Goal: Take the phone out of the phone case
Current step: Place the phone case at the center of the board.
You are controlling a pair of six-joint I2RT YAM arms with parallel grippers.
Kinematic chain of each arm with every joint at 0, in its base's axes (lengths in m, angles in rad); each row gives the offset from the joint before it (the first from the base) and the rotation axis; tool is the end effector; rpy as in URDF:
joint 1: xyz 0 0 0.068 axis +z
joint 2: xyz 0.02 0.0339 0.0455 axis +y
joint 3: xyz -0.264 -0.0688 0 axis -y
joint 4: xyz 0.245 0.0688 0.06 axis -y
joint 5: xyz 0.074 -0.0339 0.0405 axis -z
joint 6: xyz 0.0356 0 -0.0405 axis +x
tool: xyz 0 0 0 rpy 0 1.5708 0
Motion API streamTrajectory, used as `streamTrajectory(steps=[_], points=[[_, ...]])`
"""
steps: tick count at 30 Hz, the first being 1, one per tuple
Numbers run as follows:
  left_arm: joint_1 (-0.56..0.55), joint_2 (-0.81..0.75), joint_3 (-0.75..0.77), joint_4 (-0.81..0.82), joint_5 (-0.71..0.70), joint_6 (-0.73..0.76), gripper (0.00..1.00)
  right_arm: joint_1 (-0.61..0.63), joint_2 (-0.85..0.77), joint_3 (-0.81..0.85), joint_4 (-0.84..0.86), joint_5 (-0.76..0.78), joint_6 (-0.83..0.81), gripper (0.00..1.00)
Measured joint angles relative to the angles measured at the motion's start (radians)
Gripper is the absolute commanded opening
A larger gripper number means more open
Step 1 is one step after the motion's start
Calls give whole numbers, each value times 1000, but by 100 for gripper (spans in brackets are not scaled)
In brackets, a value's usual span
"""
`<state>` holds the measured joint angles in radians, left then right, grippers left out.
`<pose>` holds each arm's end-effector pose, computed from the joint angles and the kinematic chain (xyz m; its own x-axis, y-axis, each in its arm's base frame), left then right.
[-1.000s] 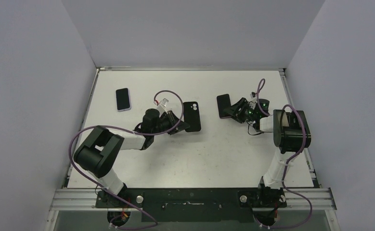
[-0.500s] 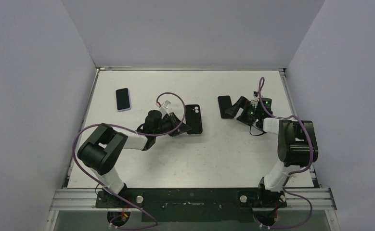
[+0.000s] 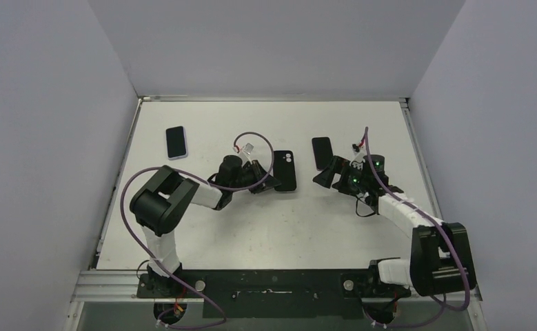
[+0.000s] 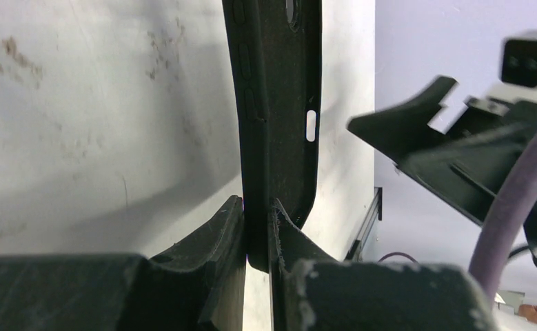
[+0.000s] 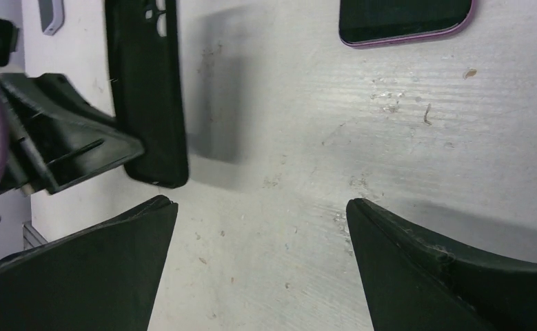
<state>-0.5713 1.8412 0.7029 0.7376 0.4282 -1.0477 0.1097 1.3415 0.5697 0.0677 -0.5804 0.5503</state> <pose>0.2828 -0.1993 0.1291 -0.8687 -0.3785 -0.3197 0.1222 0.4617 -0.8786 0.2528 0.0475 0.1755 -0.8136 0.3503 -0.4640 -0.0957 0.7066 0.7012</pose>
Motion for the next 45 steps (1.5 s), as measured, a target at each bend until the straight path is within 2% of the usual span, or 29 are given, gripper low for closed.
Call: streamTrajectory(steps=[7, 15, 20, 27, 31, 33, 38, 45], points=[[-13, 148, 146, -2, -29, 1, 0, 11, -196, -45, -43, 35, 0, 100], [-18, 300, 365, -66, -64, 8, 1, 16, -301, -51, -126, 61, -2, 100], [-19, 360, 451, -109, -75, 9, 19, 16, -315, -51, -167, 72, -16, 100], [-20, 365, 460, -111, -73, 1, 50, 16, -337, -50, -216, 80, -27, 100], [-24, 346, 460, -122, -79, 14, 65, 16, -343, -44, -235, 80, -37, 100], [-24, 331, 460, -140, -86, 28, 70, 16, -343, -35, -250, 83, -42, 100], [-22, 252, 454, -277, -169, 97, 95, 16, -357, 16, -321, 111, -68, 100], [4, 80, 375, -531, -349, 230, 97, 15, -460, 93, -456, 179, -116, 100]])
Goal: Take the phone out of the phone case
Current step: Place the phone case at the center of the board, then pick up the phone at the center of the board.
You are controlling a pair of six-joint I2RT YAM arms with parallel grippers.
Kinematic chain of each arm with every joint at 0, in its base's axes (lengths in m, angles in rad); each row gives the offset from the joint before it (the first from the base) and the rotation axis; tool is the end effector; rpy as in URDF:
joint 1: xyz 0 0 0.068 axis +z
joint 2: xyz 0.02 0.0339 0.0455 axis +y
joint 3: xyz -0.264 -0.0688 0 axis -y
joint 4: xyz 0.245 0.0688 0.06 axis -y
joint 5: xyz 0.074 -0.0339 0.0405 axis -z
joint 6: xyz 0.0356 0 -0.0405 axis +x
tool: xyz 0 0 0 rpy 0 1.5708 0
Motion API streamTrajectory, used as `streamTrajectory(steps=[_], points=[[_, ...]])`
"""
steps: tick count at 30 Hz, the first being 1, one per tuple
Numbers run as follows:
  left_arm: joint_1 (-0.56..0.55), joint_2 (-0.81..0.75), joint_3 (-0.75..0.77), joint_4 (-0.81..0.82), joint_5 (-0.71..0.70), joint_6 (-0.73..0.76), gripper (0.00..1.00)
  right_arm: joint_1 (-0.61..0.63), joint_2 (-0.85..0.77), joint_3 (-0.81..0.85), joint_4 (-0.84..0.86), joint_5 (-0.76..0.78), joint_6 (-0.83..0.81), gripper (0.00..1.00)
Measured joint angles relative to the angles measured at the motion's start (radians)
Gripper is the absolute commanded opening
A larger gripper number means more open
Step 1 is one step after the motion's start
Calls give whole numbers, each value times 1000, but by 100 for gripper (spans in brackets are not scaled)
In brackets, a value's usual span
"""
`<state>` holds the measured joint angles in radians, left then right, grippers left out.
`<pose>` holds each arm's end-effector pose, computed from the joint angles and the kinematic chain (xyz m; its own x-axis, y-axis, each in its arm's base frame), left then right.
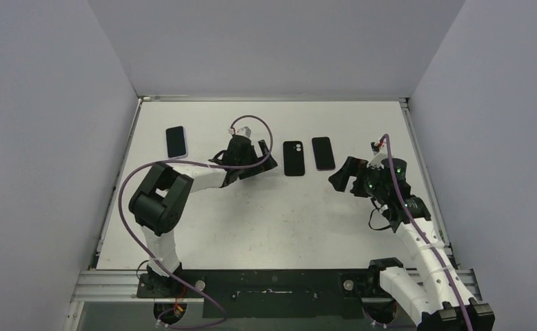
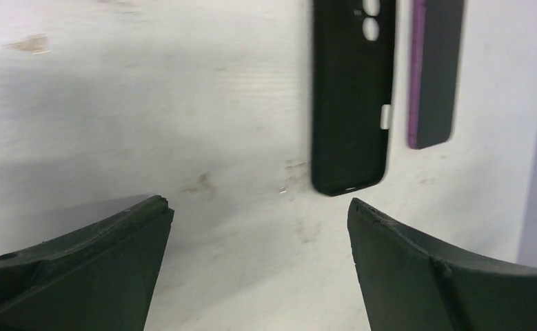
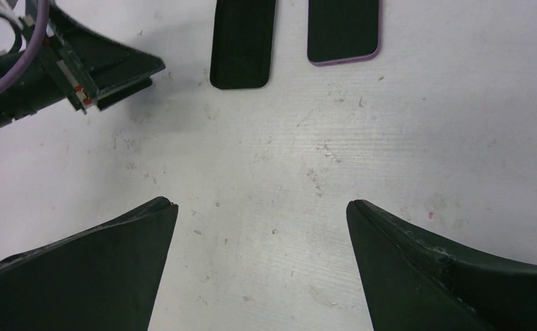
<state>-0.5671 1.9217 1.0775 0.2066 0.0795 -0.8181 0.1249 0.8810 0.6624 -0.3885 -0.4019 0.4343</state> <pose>0.3412 -0.2207 0.1530 -0.7733 -0.3700 -0.5148 0.0364 0.7847 -0.6188 0.1886 0.0377 0.2617 -0.6959 0.3029 -0.6512 -0.1550 0.8220 0.5480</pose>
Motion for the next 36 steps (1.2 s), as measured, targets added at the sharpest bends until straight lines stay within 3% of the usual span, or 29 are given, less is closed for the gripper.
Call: streamTrajectory(steps=[5, 11, 16, 23, 29, 36], points=[[79, -174, -114, -121, -103, 72, 97, -3, -86, 43, -58, 114, 19, 100], [262, -445, -235, -166, -233, 153, 97, -13, -132, 74, -85, 194, 16, 100], [438, -502, -237, -172, -241, 239, 97, -14, -170, 74, -74, 197, -14, 100], [592, -348, -64, -318, -261, 420, 97, -14, -251, 73, -23, 177, -89, 100], [621, -132, 185, -422, -332, 544, 97, -13, -248, 64, -7, 79, -172, 100], [647, 88, 398, -511, -306, 612, 97, -13, -248, 65, -17, 43, -227, 100]])
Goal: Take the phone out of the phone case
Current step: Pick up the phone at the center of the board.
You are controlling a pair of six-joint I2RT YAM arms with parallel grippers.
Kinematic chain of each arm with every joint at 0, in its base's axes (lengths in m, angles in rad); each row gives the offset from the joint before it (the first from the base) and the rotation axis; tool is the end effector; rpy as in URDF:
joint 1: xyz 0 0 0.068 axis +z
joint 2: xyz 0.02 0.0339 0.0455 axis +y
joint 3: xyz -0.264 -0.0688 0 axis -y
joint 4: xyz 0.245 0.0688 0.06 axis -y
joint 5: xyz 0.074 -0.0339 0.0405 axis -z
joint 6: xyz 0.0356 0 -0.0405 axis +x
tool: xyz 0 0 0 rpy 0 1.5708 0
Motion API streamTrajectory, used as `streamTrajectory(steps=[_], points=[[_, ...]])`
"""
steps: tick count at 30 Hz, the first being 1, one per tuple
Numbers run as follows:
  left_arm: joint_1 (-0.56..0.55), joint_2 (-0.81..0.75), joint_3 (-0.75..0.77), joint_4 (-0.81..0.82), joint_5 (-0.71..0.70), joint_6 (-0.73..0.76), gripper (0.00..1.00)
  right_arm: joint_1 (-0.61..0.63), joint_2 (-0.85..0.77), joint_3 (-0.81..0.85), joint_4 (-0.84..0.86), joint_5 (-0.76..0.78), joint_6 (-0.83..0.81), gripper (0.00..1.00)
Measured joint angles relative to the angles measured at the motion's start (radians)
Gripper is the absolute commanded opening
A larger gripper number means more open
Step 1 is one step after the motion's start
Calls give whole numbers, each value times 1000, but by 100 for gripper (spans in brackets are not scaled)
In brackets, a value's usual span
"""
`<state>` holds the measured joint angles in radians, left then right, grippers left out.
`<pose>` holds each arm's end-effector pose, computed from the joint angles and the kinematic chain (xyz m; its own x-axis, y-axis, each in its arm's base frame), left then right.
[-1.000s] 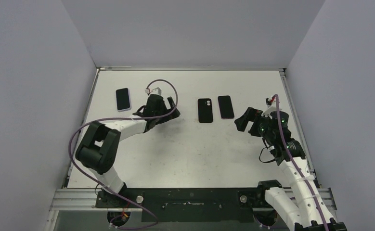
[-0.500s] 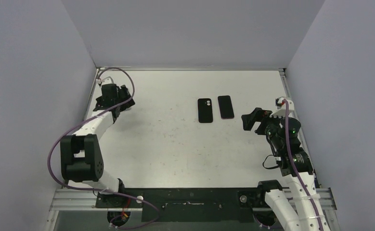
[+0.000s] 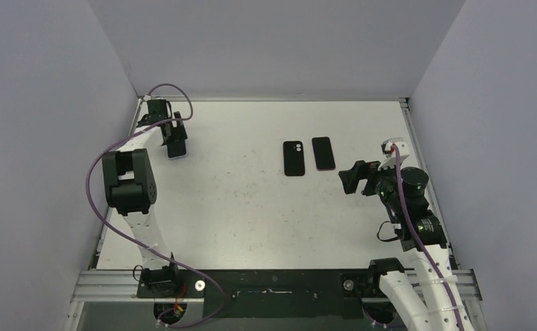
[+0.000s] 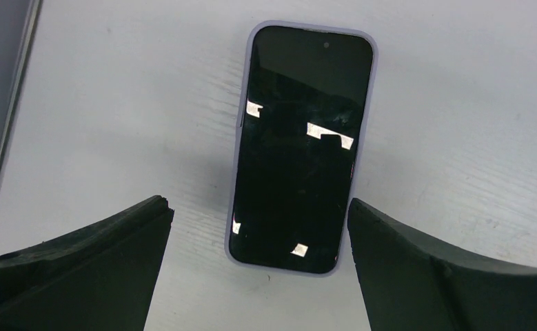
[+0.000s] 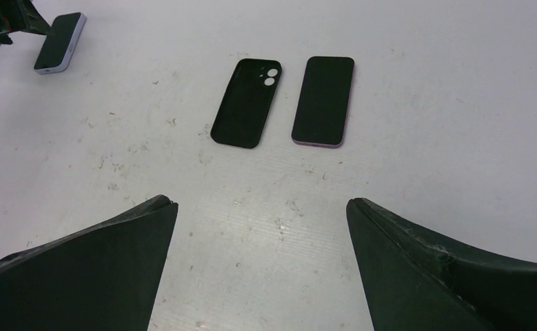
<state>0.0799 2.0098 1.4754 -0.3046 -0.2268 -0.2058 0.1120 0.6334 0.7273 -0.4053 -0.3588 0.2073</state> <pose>0.4442 0.0436 0.1985 -0.6795 -0.2542 -0.6883 -0.3743 0.9269 0.0272 0.1454 0.0289 0.3196 -0.3879 0.1503 -0.9094 -0.3648 0.8810 0.3012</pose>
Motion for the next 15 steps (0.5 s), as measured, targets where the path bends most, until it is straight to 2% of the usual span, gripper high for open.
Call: streamTrajectory(steps=[15], points=[[6, 182, 170, -55, 127, 21, 97, 0, -29, 0, -37, -13, -14, 100]])
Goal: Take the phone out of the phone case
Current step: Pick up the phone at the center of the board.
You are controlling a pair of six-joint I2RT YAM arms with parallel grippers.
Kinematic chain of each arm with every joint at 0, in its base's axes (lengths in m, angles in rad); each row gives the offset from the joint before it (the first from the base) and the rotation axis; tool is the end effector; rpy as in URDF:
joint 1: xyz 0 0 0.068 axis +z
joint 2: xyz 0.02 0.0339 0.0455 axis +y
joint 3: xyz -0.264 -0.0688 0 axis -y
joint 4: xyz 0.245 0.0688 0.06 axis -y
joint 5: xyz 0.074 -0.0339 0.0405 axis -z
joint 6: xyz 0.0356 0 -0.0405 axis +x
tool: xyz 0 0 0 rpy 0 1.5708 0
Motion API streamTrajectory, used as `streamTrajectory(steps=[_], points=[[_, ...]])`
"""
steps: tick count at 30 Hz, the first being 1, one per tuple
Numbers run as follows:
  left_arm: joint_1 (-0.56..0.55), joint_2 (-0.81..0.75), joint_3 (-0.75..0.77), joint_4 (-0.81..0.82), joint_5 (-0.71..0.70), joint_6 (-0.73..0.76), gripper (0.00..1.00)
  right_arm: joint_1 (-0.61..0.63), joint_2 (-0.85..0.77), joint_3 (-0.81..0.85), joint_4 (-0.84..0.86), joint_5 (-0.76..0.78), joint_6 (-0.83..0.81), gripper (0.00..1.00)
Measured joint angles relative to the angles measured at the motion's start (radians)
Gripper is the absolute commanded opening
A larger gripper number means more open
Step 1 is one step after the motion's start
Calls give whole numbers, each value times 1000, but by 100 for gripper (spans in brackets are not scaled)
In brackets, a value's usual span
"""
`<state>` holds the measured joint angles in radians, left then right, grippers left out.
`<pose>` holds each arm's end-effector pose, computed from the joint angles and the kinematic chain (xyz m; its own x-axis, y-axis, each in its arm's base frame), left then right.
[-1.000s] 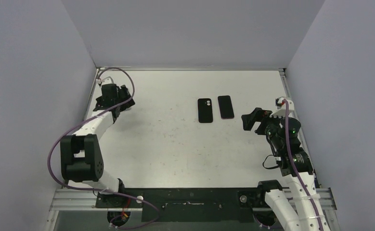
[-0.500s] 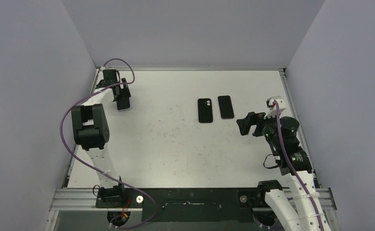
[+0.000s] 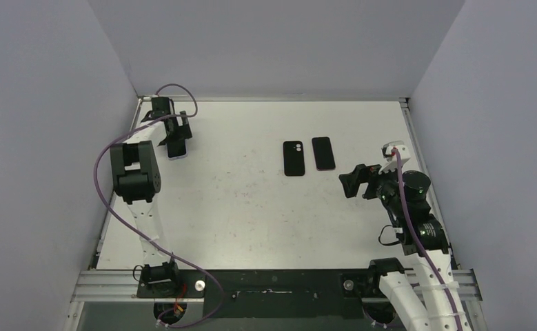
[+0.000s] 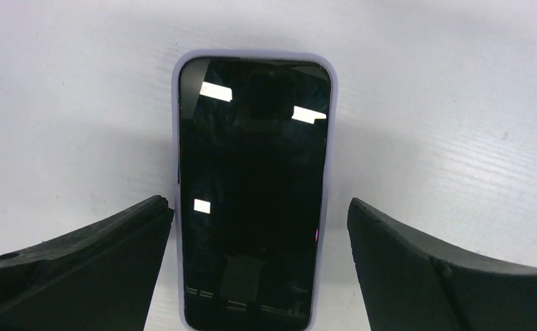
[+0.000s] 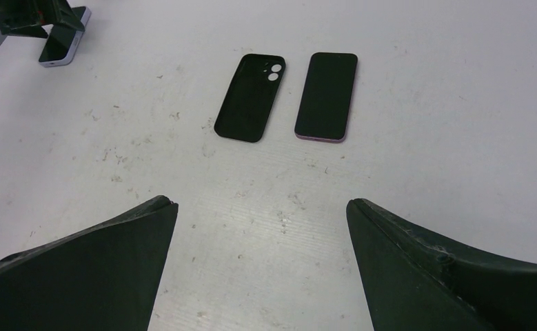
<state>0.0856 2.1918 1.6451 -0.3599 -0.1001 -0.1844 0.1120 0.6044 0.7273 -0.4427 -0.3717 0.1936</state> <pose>0.4795 0.0447 0.1659 -0.7444 -0.2470 -0.6204 -0.2878 0.9570 -0.0357 0.1380 0.0285 0.3194 -0.3925 0.1362 -0.9096 -0.3783 0.8775 0.2947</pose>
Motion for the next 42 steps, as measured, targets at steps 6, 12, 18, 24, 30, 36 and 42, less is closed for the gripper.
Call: streamTrajectory(steps=[6, 12, 18, 24, 30, 36, 42], points=[[7, 70, 89, -35, -5, 5, 97, 0, -35, 0, -33, 0, 0, 100], [7, 79, 101, -46, -27, 9, 90, 0, -41, 1, -60, 0, 0, 100], [7, 74, 86, -38, -16, 11, 69, 0, -53, 1, -79, -4, 0, 100], [9, -16, -59, 23, 37, -2, 42, 0, -50, 1, -90, -25, 2, 100], [9, -172, -274, 44, 136, -71, 29, 0, -29, 1, -75, -82, 25, 100], [-10, -378, -552, 104, 272, -184, 21, 11, 3, -34, -5, -147, 70, 100], [-79, -557, -781, 163, 376, -307, 13, 29, 56, -87, 48, -196, 124, 100]])
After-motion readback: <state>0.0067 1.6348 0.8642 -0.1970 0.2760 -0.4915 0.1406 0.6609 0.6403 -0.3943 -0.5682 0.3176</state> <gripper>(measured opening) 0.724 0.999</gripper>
